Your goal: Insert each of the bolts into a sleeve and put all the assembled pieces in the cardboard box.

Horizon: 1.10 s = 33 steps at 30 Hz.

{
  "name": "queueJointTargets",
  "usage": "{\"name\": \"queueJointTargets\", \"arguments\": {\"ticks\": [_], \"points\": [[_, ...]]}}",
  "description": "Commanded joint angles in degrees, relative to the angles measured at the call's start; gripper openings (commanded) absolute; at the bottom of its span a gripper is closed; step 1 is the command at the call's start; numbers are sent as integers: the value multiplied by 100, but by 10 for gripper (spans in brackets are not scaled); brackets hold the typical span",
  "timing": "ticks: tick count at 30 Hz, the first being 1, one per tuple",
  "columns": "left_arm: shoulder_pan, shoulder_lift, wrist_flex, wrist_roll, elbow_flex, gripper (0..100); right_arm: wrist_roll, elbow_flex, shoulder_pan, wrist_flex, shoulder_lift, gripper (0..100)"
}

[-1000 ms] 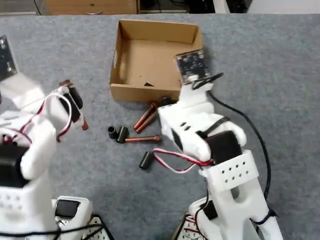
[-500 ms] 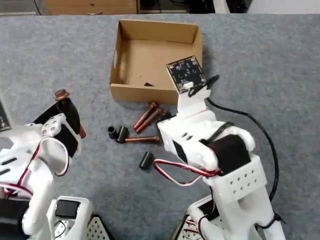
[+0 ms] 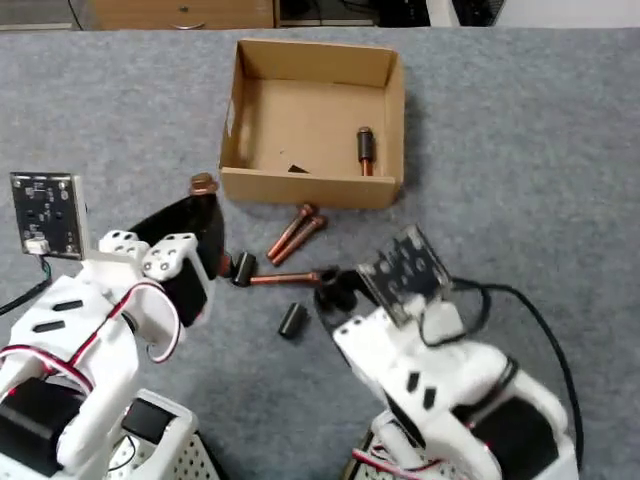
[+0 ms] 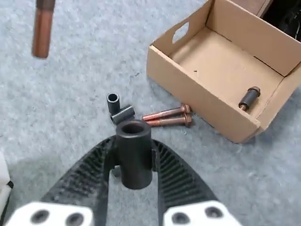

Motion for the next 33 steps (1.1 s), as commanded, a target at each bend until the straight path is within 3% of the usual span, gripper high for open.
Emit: {"name": "queueJointTargets", "arguments": {"ticks": [1, 5, 15, 20, 33], "points": [[343, -48, -325, 88, -123, 18, -369, 426, -75, -141, -699, 2], [633, -48, -501, 378, -141, 18, -897, 831, -84, -149, -1174, 2], [914, -48, -923, 862, -97, 18, -1345, 1297, -92, -220, -1771, 2], [1292, -48, -932, 941, -132, 18, -1389, 1420, -189, -299, -1868, 2], [1319, 4, -1336, 1204, -88, 18, -1398, 1446, -356, -360, -1886, 2]]}}
